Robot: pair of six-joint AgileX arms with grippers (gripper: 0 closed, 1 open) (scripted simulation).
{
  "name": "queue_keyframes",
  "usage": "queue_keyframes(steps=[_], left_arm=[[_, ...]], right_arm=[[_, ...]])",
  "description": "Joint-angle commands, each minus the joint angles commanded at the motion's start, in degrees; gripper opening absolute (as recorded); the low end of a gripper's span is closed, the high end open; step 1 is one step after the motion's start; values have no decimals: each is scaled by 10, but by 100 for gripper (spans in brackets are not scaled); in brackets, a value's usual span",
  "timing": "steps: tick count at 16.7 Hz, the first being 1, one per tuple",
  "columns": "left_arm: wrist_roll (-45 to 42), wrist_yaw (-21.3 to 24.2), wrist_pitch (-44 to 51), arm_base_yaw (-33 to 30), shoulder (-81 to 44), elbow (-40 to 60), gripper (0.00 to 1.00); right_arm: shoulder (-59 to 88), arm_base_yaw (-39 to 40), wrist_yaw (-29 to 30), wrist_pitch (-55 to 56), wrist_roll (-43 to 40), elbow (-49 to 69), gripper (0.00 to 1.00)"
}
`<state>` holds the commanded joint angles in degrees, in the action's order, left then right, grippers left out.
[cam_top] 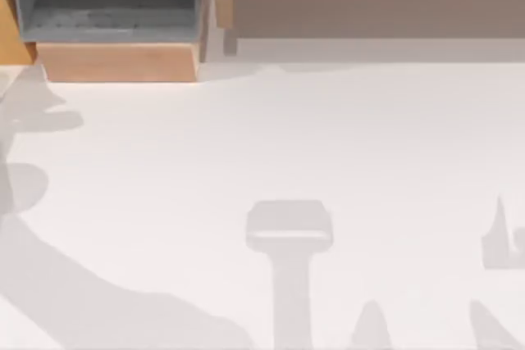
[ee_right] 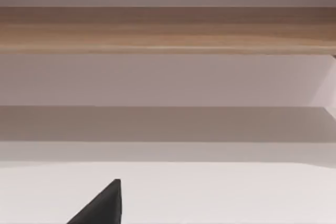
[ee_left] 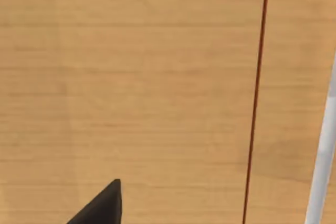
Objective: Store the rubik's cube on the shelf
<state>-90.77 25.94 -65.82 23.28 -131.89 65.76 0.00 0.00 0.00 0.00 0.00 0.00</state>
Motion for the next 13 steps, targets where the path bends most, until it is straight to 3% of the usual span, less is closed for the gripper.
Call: queue_keyframes(steps=[7,13], left_arm=[[0,-7,20,-7,-19,38,100],[0,-7,20,-7,-19,38,55]], right_arm=[[0,0,0,0,0,0,100],[0,0,0,0,0,0,100]])
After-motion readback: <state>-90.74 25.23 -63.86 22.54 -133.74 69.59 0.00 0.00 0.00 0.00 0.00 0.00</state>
